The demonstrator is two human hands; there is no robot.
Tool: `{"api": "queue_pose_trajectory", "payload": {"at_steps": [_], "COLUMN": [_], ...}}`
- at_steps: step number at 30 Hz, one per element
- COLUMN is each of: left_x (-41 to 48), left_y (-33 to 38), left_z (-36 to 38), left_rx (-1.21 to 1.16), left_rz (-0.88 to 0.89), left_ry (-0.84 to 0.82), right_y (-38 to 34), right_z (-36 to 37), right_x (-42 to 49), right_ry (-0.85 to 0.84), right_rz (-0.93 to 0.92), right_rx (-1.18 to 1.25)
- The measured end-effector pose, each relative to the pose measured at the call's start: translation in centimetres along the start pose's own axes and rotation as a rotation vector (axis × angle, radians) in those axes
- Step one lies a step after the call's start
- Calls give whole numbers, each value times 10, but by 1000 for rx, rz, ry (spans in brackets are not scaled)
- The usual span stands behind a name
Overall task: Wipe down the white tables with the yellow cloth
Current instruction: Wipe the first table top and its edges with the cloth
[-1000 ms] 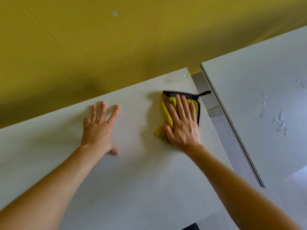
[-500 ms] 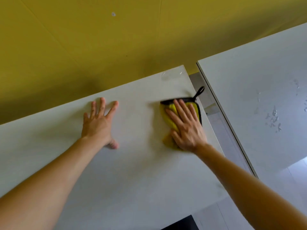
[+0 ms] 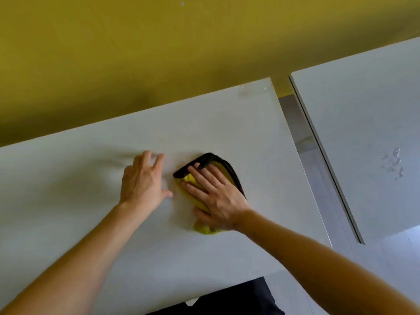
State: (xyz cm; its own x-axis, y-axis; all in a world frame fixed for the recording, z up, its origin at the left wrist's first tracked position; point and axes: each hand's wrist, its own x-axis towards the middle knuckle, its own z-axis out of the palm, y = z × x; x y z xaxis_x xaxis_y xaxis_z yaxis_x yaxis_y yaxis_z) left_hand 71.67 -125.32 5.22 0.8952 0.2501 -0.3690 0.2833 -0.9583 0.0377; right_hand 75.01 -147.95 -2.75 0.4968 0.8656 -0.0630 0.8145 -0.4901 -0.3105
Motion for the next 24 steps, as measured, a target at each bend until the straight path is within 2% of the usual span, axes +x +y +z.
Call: {"api": "queue_pose_trajectory", "payload": {"at_steps": [2,3,5,8,9,11,13,15,16,18,20,22,24], "left_x": [-23,-32,-45,-56,-57,-58,-59,-59,-59,-59,-58,-58,-58], "left_y": [0,0,2,7,9,11,11,11,11,11,9,7,7], "left_z": [7,9,16,25,27,29,30,32,33,33,32,33,34], "left_rx": [13,31,73,47,47,54,57,54,56,63,53,35,45], "left_rz": [16,19,24,4,-7,-24,-38,-48,-47,-38,-42,-36,-32], "left_ry": [-70,-102,-187,-239,-233,-214,-190,-186,-190,-178,-178,-194,-189], "right_y": [16,39,101,174,178,142,62,-9,-20,10,66,119,134], "right_z": [0,-7,-27,-63,-65,-53,-24,2,6,1,-16,-40,-51], "right_x": [-8,-4,7,19,21,19,-1,-29,-36,-37,-29,-27,-30], "right_ry": [-102,-90,44,169,192,248,223,86,21,-58,27,129,166], "right_rz": [-160,-152,49,475,547,579,465,188,67,-64,45,317,521], "right_rx": [-73,-101,-120,-127,-116,-50,-12,11,-24,-102,-135,-138,-157]}}
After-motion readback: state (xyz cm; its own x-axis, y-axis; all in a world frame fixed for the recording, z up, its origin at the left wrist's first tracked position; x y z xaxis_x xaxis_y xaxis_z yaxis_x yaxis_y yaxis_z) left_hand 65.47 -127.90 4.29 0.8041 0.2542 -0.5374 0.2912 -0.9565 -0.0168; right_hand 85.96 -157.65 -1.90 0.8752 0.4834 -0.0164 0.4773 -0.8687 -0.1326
